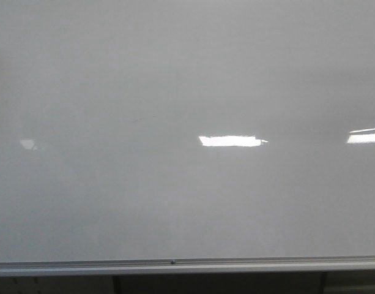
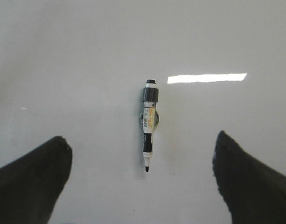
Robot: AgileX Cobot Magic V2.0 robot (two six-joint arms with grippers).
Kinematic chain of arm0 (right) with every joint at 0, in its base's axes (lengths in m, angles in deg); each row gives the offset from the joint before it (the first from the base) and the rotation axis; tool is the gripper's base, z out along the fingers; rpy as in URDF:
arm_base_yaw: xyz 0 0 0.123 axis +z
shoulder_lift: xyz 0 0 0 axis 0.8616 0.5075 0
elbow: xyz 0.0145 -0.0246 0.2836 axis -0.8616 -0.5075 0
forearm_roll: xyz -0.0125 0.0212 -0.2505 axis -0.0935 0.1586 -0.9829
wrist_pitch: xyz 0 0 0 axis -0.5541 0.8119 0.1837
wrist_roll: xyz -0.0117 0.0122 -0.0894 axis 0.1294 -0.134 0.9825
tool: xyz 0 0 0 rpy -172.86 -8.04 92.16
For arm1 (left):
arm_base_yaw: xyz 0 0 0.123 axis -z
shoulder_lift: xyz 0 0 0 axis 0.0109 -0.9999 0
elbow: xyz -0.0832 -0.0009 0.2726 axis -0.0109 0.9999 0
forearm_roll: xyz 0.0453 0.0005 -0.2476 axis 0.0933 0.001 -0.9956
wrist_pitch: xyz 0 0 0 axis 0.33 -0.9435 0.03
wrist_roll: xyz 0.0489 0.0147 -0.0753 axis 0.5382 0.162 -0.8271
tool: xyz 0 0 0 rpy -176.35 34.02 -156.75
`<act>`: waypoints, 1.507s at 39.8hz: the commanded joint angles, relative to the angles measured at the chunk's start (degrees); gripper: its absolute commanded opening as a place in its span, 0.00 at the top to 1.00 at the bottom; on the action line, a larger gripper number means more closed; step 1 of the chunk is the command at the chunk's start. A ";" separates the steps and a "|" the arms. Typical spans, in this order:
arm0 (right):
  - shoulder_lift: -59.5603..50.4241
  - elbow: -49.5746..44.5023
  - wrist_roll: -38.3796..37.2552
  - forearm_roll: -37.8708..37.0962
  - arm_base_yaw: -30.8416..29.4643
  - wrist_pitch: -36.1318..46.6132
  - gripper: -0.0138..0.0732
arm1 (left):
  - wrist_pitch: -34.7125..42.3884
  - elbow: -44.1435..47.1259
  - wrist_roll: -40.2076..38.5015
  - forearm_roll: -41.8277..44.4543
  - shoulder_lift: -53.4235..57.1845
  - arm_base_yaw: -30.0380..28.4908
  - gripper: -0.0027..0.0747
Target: Write number 0 on whiteboard
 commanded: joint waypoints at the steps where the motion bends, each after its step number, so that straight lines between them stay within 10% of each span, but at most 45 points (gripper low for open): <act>1: 0.82 2.02 -0.06 0.11 -0.25 4.13 0.33 | 4.71 -1.19 -0.45 -0.19 -1.04 0.10 0.10; 32: 0.82 2.02 -0.06 0.11 -0.25 4.31 0.33 | 5.49 -24.33 -0.11 4.19 -54.00 0.10 0.10; 54: 0.82 2.02 -0.06 0.11 -0.25 4.31 0.33 | 9.44 -30.15 -0.11 4.42 -64.59 0.10 0.10; 60: 0.82 2.02 -0.06 0.11 -0.25 4.31 0.33 | 9.56 -30.15 -0.11 4.42 -64.59 0.10 0.24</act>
